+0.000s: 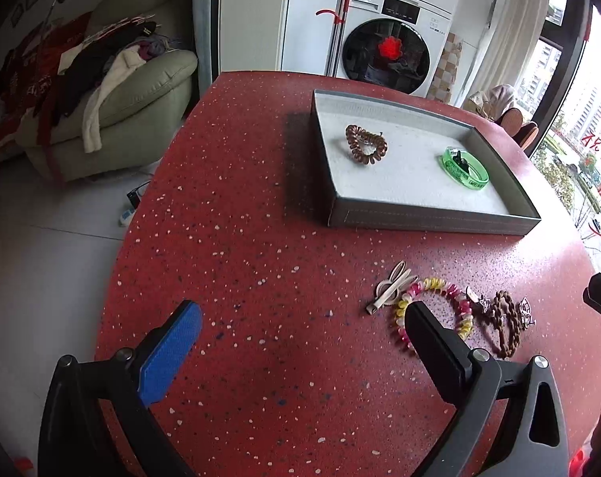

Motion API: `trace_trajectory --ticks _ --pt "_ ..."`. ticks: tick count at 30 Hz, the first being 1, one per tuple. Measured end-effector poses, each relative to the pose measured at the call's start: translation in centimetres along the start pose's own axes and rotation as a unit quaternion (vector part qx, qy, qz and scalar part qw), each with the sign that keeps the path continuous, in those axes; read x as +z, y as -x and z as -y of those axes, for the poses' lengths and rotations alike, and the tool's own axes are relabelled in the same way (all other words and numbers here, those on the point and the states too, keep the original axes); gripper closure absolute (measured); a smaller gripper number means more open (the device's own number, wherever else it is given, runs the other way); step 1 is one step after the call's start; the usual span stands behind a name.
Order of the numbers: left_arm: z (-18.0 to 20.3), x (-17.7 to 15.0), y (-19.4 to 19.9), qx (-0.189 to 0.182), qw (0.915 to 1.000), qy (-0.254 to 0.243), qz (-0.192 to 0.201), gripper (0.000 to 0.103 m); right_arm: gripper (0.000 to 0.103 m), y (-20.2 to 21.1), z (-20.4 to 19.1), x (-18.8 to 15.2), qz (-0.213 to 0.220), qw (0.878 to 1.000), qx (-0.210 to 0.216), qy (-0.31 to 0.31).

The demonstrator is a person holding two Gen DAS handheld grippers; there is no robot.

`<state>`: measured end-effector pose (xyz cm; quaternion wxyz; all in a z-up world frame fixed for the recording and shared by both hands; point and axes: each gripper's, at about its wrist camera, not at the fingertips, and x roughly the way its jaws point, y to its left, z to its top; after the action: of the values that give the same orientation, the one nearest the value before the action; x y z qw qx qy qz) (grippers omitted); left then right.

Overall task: Organize jewelry
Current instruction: 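Move the left tool to the beaded bracelet while the right tool reaches the yellow cord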

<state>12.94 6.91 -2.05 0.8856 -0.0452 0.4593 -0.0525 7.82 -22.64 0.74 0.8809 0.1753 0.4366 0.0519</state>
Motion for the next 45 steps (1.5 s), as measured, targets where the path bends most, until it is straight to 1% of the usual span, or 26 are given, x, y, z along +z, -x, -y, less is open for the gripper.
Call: trace_trajectory --ticks 7,13,19,26,27,29,30,33,34,35,38,41,42,43,44,45 --pt "0.0 -1.7 -0.3 0.008 0.9999 -0.005 -0.011 0.0 0.0 0.0 1.3 -3.3 -0.027 0.999 -0.035 0.014" --pt "1.2 -1.9 -0.7 0.004 0.9996 -0.021 -0.018 0.0 0.0 0.0 1.7 -5.7 -0.035 0.997 -0.067 0.026" --pt "3.0 -1.7 -1.0 0.003 0.9992 -0.035 -0.019 0.0 0.0 0.5 1.7 -6.4 -0.035 0.995 -0.082 0.036" --pt "3.1 -1.6 -1.7 0.016 0.9992 -0.013 -0.033 0.0 0.001 0.8 1.7 -6.7 -0.029 0.995 -0.082 0.039" --pt "3.1 -1.6 -1.7 0.016 0.9992 -0.01 -0.034 0.0 0.003 0.8 1.6 -6.8 -0.03 0.996 -0.08 0.04" --pt "3.2 -1.6 -1.8 0.018 0.9992 -0.007 -0.034 0.0 0.01 0.6 1.4 -7.1 -0.032 0.996 -0.078 0.041" --pt "3.2 -1.6 -1.8 0.018 0.9992 -0.006 -0.034 0.0 0.011 0.5 1.4 -7.2 -0.032 0.996 -0.08 0.039" --pt "3.5 -1.5 -2.1 0.02 0.9991 -0.002 -0.038 0.0 0.023 0.3 1.2 -7.3 -0.028 0.995 -0.088 0.039" --pt "3.6 -1.5 -2.2 0.019 0.999 0.001 -0.04 0.0 0.03 0.3 1.0 -7.4 -0.027 0.995 -0.089 0.041" --pt "3.8 -1.5 -2.3 0.017 0.999 0.004 -0.041 0.0 0.034 0.4 0.9 -7.4 -0.027 0.994 -0.093 0.043" --pt "4.4 -1.5 -2.6 0.022 0.9988 0.001 -0.044 0.0 0.041 0.1 0.1 -7.7 -0.027 0.992 -0.106 0.062" --pt "5.0 -1.7 -2.9 0.027 0.9985 -0.003 -0.048 0.0 0.043 -0.1 -0.8 -8.2 -0.025 0.987 -0.126 0.093" --pt "5.2 -1.7 -2.9 0.03 0.9984 -0.005 -0.048 0.001 0.043 -0.2 -1.1 -8.4 -0.023 0.985 -0.134 0.105" --pt "5.5 -1.8 -2.9 0.039 0.9982 -0.01 -0.045 0.006 0.044 -0.2 -1.4 -8.6 -0.02 0.983 -0.141 0.116" --pt "5.8 -1.8 -2.9 0.045 0.9979 -0.017 -0.043 0.009 0.047 -0.2 -1.6 -8.8 -0.017 0.982 -0.141 0.121" --pt "6.1 -1.9 -2.9 0.047 0.9977 -0.022 -0.043 0.009 0.048 -0.2 -1.6 -8.9 -0.016 0.982 -0.141 0.123"
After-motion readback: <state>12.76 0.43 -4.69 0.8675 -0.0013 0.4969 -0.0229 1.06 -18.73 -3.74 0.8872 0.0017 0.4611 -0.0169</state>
